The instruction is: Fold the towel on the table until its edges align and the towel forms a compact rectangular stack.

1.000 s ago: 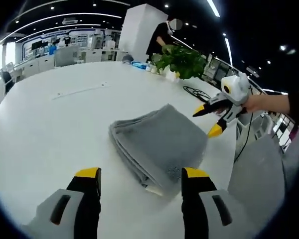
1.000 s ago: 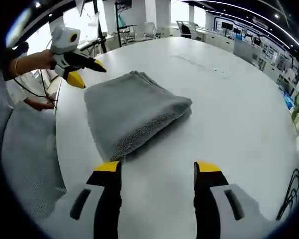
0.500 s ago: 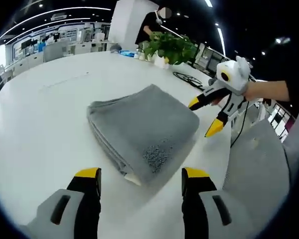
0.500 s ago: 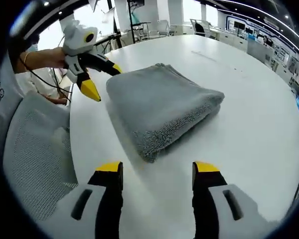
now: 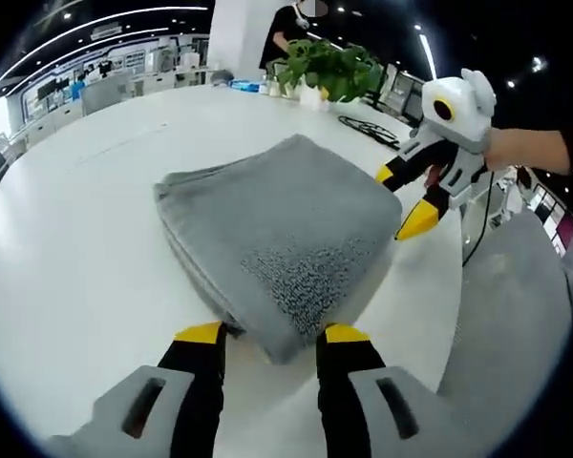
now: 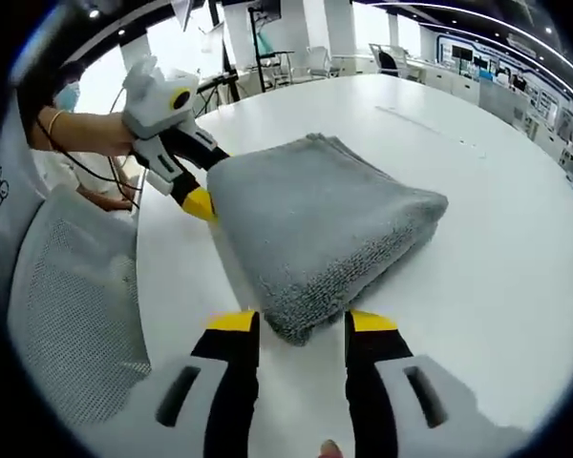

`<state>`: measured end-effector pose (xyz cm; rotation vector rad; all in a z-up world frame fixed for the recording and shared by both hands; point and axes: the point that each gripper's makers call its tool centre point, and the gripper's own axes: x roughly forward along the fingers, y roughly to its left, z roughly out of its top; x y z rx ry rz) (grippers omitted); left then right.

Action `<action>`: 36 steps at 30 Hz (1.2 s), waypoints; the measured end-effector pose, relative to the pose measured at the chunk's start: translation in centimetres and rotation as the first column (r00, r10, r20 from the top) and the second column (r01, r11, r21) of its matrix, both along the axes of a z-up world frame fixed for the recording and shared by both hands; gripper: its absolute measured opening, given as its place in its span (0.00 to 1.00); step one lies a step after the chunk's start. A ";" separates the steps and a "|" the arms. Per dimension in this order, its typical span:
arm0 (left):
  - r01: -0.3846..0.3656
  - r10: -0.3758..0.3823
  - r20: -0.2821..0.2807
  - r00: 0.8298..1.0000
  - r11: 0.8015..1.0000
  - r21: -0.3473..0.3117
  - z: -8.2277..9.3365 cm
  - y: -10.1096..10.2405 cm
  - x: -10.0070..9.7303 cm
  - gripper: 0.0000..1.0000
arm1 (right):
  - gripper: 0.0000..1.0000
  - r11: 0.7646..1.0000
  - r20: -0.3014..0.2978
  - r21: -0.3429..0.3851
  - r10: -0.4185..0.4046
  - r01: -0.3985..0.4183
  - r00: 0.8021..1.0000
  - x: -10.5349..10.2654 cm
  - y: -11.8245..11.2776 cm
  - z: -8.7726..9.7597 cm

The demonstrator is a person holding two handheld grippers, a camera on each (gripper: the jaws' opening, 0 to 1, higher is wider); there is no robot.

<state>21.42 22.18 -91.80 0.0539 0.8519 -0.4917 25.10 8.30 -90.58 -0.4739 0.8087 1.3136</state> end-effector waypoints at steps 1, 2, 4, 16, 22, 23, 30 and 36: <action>0.000 0.000 -0.004 1.000 1.000 -0.007 -0.1 0.0 0.1 0.37 | 0.29 1.000 -0.007 0.003 0.003 -0.003 1.000 0.0 0.1 0.0; 0.001 -0.001 -0.004 1.000 1.000 -0.012 -0.2 0.1 0.3 0.37 | 0.28 1.000 -0.011 0.003 0.003 -0.003 1.000 0.0 0.2 -0.1; 0.005 -0.005 -0.001 1.000 1.000 -0.013 -0.1 0.2 0.6 0.37 | 0.27 1.000 -0.006 0.000 0.012 -0.012 1.000 0.3 0.5 -0.1; 0.007 -0.007 0.017 1.000 1.000 0.026 -0.1 1.7 5.3 0.35 | 0.25 0.999 0.031 0.019 -0.028 0.027 0.999 5.3 1.8 0.2; 0.021 -0.022 0.022 1.000 0.999 0.047 -0.1 2.2 7.2 0.33 | 0.25 0.996 0.039 0.034 -0.081 0.080 0.996 7.9 2.1 0.4; 0.023 -0.024 0.021 0.999 0.998 0.055 -0.2 2.3 7.5 0.33 | 0.25 0.996 0.042 0.036 -0.084 0.082 0.996 8.1 2.1 0.4; 0.008 -0.009 0.025 1.000 0.998 0.065 0.0 2.9 8.2 0.32 | 0.24 0.994 0.046 0.048 -0.096 0.094 0.994 8.4 2.4 0.6; -0.045 0.043 0.029 0.999 0.996 0.073 0.2 3.9 8.1 0.29 | 0.24 0.994 0.043 0.056 -0.101 0.098 0.994 8.0 2.4 0.9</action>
